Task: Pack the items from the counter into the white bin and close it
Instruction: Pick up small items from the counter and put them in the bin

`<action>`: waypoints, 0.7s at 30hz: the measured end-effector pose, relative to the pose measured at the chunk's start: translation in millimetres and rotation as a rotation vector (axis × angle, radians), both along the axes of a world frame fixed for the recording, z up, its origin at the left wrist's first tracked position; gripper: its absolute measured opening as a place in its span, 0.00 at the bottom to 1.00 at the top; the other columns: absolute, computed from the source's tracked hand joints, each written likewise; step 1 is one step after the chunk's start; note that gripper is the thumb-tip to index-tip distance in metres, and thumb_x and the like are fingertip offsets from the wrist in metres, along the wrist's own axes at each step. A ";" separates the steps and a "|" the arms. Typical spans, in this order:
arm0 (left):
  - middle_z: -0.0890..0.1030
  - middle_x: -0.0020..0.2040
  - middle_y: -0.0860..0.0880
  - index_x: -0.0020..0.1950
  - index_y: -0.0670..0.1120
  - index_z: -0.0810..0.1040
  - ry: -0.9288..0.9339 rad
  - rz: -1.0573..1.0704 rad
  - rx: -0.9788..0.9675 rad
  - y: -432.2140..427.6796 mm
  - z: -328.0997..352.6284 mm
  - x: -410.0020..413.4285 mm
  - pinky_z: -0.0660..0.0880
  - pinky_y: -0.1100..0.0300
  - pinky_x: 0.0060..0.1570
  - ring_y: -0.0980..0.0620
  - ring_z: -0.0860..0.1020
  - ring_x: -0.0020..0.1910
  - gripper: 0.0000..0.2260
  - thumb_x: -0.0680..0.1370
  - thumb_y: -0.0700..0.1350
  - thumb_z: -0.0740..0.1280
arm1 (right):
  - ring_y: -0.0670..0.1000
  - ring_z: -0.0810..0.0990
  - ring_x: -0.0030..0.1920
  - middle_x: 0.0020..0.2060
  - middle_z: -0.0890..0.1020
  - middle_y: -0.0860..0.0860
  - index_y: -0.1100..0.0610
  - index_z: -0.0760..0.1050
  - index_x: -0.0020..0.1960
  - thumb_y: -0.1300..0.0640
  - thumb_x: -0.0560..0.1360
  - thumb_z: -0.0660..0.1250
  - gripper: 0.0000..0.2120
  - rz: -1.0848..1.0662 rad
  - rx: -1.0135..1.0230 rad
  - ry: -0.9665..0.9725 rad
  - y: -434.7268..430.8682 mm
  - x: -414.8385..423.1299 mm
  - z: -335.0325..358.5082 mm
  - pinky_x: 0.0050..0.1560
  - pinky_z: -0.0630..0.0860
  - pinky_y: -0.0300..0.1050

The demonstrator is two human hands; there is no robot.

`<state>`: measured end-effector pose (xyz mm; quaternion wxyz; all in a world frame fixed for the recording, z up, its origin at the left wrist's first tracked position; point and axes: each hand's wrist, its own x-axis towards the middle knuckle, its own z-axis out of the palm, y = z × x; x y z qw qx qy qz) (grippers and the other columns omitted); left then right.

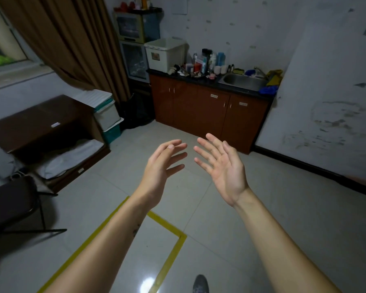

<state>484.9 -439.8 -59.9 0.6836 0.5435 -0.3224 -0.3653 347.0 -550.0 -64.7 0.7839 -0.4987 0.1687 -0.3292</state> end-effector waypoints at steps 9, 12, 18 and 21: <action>0.81 0.62 0.50 0.64 0.48 0.77 -0.013 0.089 -0.001 -137.3 8.8 83.8 0.74 0.46 0.62 0.49 0.79 0.62 0.15 0.82 0.52 0.60 | 0.53 0.74 0.68 0.68 0.75 0.52 0.55 0.64 0.75 0.44 0.82 0.49 0.25 0.097 0.008 0.001 -152.8 97.0 6.0 0.71 0.66 0.59; 0.81 0.62 0.50 0.64 0.48 0.76 -0.012 0.113 -0.004 -170.5 8.7 113.0 0.74 0.45 0.63 0.50 0.79 0.62 0.14 0.83 0.50 0.59 | 0.53 0.74 0.68 0.68 0.75 0.52 0.54 0.64 0.75 0.44 0.83 0.49 0.25 0.115 0.007 -0.001 -187.8 124.2 5.4 0.70 0.67 0.58; 0.81 0.62 0.50 0.65 0.48 0.76 -0.026 0.109 -0.001 -233.6 -2.2 176.1 0.74 0.46 0.62 0.49 0.79 0.62 0.15 0.82 0.52 0.60 | 0.53 0.74 0.68 0.68 0.75 0.52 0.54 0.65 0.74 0.45 0.83 0.50 0.24 0.112 0.019 0.029 -252.9 183.9 -6.1 0.69 0.68 0.57; 0.81 0.62 0.51 0.64 0.48 0.77 -0.022 0.101 0.004 -266.4 -9.0 219.3 0.74 0.46 0.62 0.50 0.79 0.62 0.16 0.80 0.53 0.61 | 0.53 0.74 0.68 0.68 0.75 0.52 0.54 0.66 0.74 0.45 0.82 0.50 0.24 0.103 0.022 0.044 -284.8 223.1 -14.3 0.68 0.69 0.56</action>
